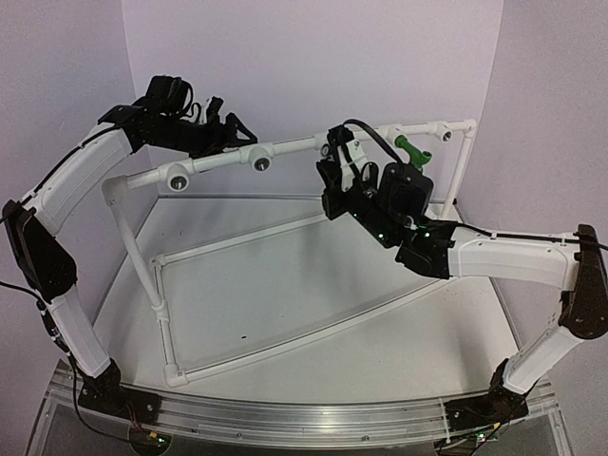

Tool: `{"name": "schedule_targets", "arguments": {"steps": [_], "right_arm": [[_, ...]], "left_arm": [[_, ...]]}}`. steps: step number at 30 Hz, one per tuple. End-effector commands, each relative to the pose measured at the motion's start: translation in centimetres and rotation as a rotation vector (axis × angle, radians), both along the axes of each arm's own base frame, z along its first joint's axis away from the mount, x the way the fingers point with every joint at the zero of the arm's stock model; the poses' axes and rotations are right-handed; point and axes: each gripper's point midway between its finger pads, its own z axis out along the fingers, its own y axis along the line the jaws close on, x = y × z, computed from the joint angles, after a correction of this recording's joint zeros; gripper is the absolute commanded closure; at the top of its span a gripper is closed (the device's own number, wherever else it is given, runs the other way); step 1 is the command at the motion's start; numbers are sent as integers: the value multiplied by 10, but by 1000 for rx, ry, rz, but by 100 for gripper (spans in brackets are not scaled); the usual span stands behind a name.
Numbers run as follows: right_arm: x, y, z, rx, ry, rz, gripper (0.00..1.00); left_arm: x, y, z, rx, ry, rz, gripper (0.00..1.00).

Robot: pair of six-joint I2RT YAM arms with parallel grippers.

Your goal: Install the water faucets

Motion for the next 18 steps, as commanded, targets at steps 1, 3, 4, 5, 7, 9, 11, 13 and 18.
{"name": "schedule_targets", "arguments": {"steps": [1, 3, 4, 5, 7, 9, 11, 13, 18], "right_arm": [[1, -7, 47, 121, -60, -34, 94], [1, -10, 53, 128, -67, -48, 94], [3, -12, 54, 127, -70, -60, 94], [4, -14, 54, 127, -70, -77, 93], [6, -18, 56, 124, -74, -105, 93], [7, -23, 58, 129, -77, -123, 93], [7, -29, 62, 139, -77, -137, 93], [10, -35, 66, 149, -78, -157, 93], [25, -57, 71, 164, -53, -216, 93]], "left_arm": [[-13, 3, 3, 14, 1, -17, 10], [-12, 3, 3, 13, 1, -17, 10], [-12, 3, 3, 13, 1, -17, 10], [-12, 3, 3, 13, 2, -18, 10], [-11, 2, 3, 11, 4, -19, 10], [-11, 2, 3, 10, 7, -21, 10], [-10, 2, 2, 9, 9, -22, 10], [-9, 2, 2, 8, 9, -21, 10], [-7, 2, 2, 5, 8, -25, 10]]}}
